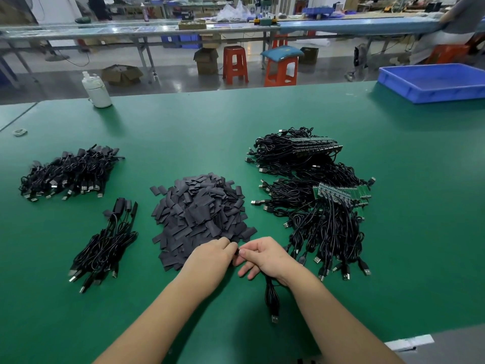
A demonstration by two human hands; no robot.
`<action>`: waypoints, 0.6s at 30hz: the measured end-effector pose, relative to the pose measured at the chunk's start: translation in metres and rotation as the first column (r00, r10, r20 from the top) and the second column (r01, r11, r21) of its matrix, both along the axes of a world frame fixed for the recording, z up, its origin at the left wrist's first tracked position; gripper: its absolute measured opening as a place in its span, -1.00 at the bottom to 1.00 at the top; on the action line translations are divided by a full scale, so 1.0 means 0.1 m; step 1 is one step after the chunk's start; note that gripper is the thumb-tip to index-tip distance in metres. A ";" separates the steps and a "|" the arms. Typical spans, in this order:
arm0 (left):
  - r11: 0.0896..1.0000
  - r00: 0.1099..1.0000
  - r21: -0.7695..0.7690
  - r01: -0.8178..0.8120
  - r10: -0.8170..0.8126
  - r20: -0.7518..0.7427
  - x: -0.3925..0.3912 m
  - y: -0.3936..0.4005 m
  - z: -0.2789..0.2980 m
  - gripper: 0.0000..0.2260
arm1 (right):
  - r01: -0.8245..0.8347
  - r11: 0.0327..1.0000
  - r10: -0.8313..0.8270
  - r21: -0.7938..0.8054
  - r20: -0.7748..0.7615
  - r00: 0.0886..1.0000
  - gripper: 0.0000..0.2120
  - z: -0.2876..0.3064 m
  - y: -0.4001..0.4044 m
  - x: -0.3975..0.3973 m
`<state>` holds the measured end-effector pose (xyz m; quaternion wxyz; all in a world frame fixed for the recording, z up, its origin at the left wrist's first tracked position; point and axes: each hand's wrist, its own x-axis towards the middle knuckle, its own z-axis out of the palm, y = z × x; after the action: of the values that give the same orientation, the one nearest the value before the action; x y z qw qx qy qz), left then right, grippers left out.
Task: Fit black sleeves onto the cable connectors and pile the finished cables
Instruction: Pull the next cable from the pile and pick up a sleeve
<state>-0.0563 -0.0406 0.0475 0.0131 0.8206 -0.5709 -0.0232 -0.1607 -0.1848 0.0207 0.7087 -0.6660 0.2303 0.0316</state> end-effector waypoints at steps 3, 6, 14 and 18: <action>0.998 0.999 0.065 0.008 -0.011 0.046 0.00 0.00 0.00 -0.74 | -0.006 1.000 0.006 -0.013 -0.001 1.000 -0.85 0.01 0.02 0.00; 0.999 0.999 0.029 0.030 -0.031 0.036 0.02 0.01 -0.05 -0.70 | -0.009 1.000 0.009 -0.024 0.005 1.000 -0.85 0.01 0.03 0.01; 0.876 0.915 -0.389 -0.284 0.127 -0.382 0.11 0.02 0.02 -0.67 | 0.064 0.998 -0.064 0.025 0.031 0.997 -0.82 0.00 0.02 0.01; 0.858 0.840 -0.333 -0.390 0.183 -0.511 0.11 0.04 0.05 -0.70 | 0.069 0.997 -0.070 0.033 0.025 0.997 -0.80 0.02 0.01 0.00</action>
<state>-0.0455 -0.0365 0.0527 0.3299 0.8458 -0.4094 -0.0905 -0.1606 -0.1837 0.0225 0.7231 -0.6463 0.2436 0.0019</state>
